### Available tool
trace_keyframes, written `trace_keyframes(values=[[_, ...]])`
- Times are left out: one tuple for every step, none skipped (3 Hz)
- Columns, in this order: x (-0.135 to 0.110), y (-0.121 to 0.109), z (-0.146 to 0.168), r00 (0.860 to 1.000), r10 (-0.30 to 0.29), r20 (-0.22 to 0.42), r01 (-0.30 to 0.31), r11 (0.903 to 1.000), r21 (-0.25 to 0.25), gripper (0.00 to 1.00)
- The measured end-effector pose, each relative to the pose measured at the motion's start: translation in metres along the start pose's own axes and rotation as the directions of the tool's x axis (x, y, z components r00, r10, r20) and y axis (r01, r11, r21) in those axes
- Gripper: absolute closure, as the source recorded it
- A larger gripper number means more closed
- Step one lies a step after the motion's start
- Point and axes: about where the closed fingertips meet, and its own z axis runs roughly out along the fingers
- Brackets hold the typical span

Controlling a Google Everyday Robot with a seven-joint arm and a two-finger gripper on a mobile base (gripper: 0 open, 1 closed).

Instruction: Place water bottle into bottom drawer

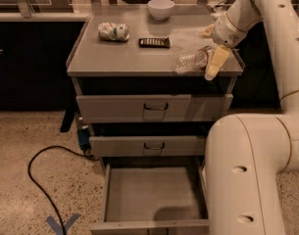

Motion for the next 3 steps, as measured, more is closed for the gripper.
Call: trace_keyframes(values=[[-0.004,0.003,0.021,1.0,-0.009,0.022,0.009,0.9991,-0.04,0.0],[-0.008,0.006,0.04,0.999,-0.014,0.039,0.017,0.9967,-0.08,0.0],[-0.01,-0.003,0.045,0.999,-0.013,0.047,0.015,0.9987,-0.048,0.18]])
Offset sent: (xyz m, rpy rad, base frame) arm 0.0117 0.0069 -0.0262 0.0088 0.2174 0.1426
